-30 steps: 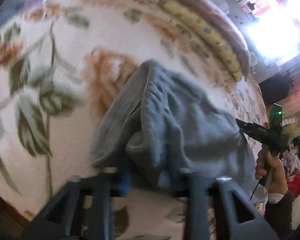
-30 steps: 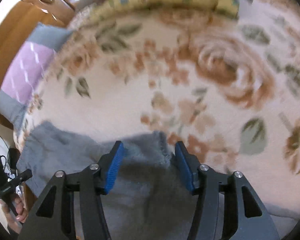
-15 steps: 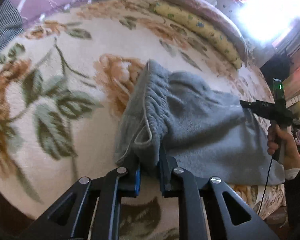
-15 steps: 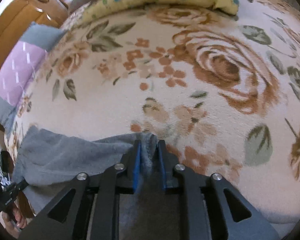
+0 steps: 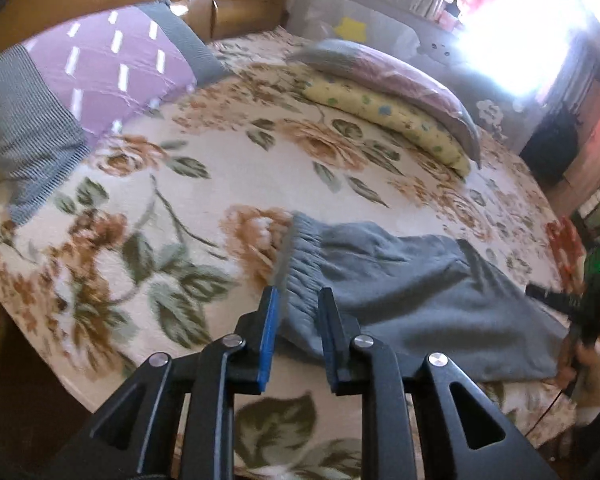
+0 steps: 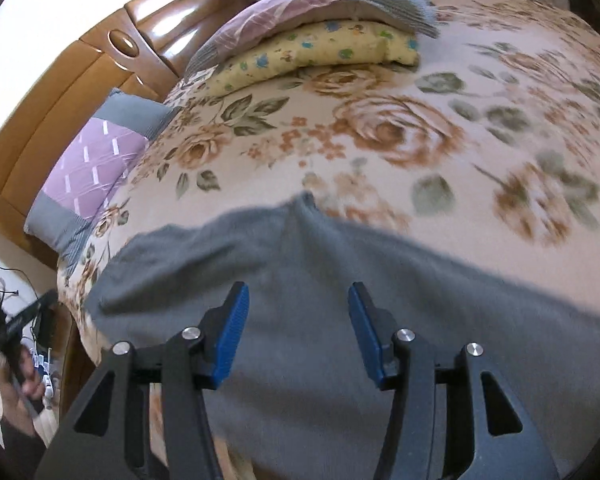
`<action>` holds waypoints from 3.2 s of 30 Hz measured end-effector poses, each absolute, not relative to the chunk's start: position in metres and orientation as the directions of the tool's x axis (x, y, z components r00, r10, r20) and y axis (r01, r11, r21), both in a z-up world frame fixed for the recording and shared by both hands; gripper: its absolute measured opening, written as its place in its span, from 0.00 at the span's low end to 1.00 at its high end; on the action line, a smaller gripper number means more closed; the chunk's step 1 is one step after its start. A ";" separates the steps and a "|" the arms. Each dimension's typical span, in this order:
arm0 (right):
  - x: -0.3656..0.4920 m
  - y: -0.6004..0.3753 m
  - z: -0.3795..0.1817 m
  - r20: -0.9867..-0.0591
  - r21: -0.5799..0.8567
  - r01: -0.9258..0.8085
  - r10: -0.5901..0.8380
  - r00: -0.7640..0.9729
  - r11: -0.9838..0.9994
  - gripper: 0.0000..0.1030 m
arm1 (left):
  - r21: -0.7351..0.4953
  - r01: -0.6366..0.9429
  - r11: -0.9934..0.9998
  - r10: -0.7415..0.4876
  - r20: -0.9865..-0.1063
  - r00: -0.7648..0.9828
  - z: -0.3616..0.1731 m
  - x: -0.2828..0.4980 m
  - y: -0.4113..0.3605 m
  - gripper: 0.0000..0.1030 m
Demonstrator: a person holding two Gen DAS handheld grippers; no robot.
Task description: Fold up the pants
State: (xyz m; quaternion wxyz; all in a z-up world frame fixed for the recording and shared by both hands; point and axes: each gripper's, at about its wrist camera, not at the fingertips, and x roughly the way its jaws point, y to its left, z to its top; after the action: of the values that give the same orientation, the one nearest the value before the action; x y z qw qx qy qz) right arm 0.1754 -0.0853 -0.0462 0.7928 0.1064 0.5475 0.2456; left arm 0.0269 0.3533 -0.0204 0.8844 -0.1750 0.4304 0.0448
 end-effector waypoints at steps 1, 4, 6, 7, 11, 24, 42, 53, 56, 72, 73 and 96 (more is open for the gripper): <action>0.167 -0.093 -0.048 -0.819 0.437 -0.256 0.499 0.284 0.862 0.51 | -0.285 -0.214 0.934 -0.091 -0.771 0.630 -0.019 0.030 0.347 0.20; 0.141 -0.130 -0.053 -0.838 0.422 -0.182 0.459 0.295 0.888 0.51 | -0.311 -0.111 0.944 -0.174 -0.754 0.634 -0.016 0.049 0.306 0.21; 0.125 -0.161 -0.054 -0.850 0.405 -0.123 0.422 0.315 0.906 0.51 | -0.331 -0.020 0.944 -0.247 -0.744 0.621 -0.015 0.063 0.270 0.22; 0.119 -0.177 -0.054 -0.853 0.401 -0.093 0.408 0.325 0.912 0.51 | -0.330 0.031 0.943 -0.280 -0.742 0.609 -0.015 0.071 0.248 0.22; 0.091 -0.246 -0.050 -0.861 0.386 0.039 0.345 0.374 0.922 0.51 | -0.322 0.200 0.925 -0.378 -0.748 0.545 -0.020 0.095 0.172 0.25; 0.012 -0.417 -0.035 -0.831 0.437 0.400 0.192 0.521 0.805 0.51 | -0.306 0.530 0.791 -0.511 -0.807 0.296 -0.051 0.120 -0.015 0.29; 0.058 -0.497 -0.056 -0.806 0.476 0.509 0.125 0.578 0.717 0.11 | -0.249 0.510 0.823 -0.403 -0.889 0.217 -0.104 0.153 -0.041 0.30; 0.023 -0.507 -0.064 -0.780 0.560 0.529 0.191 0.595 0.637 0.51 | -0.301 0.685 0.663 -0.501 -0.859 0.108 -0.062 0.170 -0.149 0.34; 0.014 -0.515 -0.063 -0.749 0.606 0.523 0.207 0.630 0.600 0.51 | -0.312 0.757 0.575 -0.515 -0.857 0.038 -0.057 0.177 -0.204 0.36; 0.025 -0.548 -0.098 -0.644 0.750 0.499 0.312 0.698 0.433 0.51 | -0.336 0.847 0.412 -0.365 -0.912 -0.184 -0.116 0.216 -0.372 0.38; 0.026 -0.548 -0.099 -0.641 0.752 0.494 0.314 0.700 0.435 0.51 | -0.337 0.850 0.406 -0.352 -0.915 -0.194 -0.121 0.214 -0.375 0.38; 0.041 -0.479 -0.026 -0.543 0.771 0.250 0.400 0.738 0.585 0.09 | -0.406 0.828 0.386 -0.554 -0.820 -0.144 -0.066 0.204 -0.296 0.06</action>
State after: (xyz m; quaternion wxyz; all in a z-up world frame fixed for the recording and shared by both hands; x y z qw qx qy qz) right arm 0.0407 -0.4790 -0.0256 0.8148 0.4530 0.3588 0.0463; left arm 0.2039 -0.2959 -0.0662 0.6416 0.1290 0.5306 -0.5387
